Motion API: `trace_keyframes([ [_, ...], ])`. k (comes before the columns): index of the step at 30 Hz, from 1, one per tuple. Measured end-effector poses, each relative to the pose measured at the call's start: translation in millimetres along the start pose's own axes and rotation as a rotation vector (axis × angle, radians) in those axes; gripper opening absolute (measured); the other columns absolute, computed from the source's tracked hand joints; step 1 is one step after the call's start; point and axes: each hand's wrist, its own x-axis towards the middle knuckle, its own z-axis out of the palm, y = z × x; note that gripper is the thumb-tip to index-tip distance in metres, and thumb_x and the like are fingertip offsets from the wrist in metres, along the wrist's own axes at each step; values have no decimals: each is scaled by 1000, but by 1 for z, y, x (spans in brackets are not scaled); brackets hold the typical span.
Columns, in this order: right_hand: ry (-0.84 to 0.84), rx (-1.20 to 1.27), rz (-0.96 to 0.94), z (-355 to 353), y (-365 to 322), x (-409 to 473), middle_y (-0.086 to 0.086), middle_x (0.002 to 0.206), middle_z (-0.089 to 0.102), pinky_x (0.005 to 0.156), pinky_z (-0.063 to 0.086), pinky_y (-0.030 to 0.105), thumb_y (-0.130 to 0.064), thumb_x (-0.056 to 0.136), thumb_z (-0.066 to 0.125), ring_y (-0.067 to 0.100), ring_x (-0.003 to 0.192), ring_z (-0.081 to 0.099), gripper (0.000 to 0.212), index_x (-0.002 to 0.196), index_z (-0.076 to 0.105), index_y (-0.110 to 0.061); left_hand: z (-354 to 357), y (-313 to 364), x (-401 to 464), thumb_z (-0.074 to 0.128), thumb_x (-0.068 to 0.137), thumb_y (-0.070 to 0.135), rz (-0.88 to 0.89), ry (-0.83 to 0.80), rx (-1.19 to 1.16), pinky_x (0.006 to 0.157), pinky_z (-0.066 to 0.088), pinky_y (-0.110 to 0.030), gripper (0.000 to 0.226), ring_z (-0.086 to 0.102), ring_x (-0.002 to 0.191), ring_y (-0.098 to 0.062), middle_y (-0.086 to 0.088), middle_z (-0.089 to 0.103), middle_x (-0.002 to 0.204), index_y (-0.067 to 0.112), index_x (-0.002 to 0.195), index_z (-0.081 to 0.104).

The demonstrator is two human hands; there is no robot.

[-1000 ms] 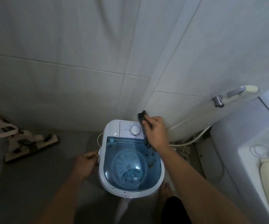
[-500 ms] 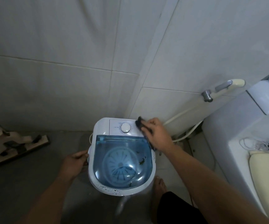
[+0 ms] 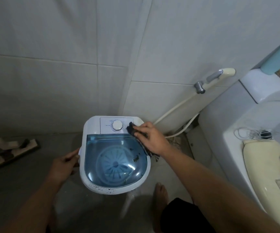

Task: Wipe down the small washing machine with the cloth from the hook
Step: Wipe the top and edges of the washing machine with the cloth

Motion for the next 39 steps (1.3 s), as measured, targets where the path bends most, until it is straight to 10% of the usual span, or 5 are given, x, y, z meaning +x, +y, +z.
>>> trace_keyframes([
  [10,340,-51,302,39,-2,45,5,119,51,86,55,35,-36,101,54,24,96,62,41,138,60,-21,0,0,-2,57,97,20,16,17,73,67,49,-28,36,67,89,-17,-8,70,105,23,132,60],
  [17,-64,41,43,16,2,14,6,110,59,88,52,28,-30,97,66,18,94,64,35,131,68,-21,0,2,-2,56,97,19,-4,15,79,70,49,-32,36,66,91,-20,-9,69,111,23,133,60],
  [22,252,114,388,-11,45,19,11,113,69,97,54,36,-36,95,63,18,95,68,38,127,72,-18,-1,1,0,56,97,19,-11,15,87,72,51,-32,35,68,93,-20,-13,71,115,25,131,62],
  [39,508,324,521,64,4,-119,-1,108,51,87,43,10,-24,99,65,7,93,60,37,136,64,-24,3,0,-3,54,99,17,-21,22,47,85,48,-39,38,62,97,-24,-14,66,119,19,136,57],
])
